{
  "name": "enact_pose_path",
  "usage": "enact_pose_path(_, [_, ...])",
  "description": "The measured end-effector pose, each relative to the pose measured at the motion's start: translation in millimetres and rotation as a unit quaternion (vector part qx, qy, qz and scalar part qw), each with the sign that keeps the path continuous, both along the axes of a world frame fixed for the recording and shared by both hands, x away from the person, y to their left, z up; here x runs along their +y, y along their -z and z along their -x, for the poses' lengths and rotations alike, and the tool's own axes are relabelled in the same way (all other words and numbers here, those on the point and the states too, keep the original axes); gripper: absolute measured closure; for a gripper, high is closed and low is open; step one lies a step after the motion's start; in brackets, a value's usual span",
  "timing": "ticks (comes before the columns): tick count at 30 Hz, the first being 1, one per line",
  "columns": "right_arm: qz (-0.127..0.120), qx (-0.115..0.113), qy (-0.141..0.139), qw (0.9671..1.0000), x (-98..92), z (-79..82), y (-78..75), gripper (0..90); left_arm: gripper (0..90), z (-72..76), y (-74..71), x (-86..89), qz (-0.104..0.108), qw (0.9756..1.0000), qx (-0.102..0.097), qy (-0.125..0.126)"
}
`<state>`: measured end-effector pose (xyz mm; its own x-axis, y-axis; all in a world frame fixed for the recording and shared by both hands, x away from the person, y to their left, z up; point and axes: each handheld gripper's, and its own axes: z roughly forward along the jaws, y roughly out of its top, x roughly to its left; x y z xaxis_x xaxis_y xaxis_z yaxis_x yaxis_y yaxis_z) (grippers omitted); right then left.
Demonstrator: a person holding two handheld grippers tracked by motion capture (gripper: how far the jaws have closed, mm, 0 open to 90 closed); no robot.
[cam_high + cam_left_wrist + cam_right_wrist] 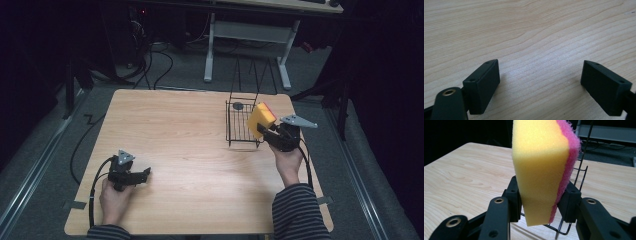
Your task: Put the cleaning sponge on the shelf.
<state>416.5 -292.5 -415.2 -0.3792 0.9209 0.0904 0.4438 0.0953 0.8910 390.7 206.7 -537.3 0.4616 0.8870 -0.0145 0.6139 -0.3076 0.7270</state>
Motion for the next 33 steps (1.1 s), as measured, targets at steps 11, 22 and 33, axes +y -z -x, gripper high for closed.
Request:
enact_pose_path(11, [0.024,0.015,0.013,0.9995,11.1,-18.5,4.2,59.8,16.1,0.1,0.0,0.0,0.000,1.0000,0.000,0.000])
enact_pose_path(22, [0.035,0.028,0.029,0.9985,14.9,-34.6,20.4,59.8,16.1,0.1,0.0,0.0,0.000,1.0000,0.000,0.000])
enact_pose_path(33, [0.041,0.038,0.034,0.9978,21.8,-46.7,36.3,59.7,16.1,0.1,0.0,0.0,0.000,1.0000,0.000,0.000])
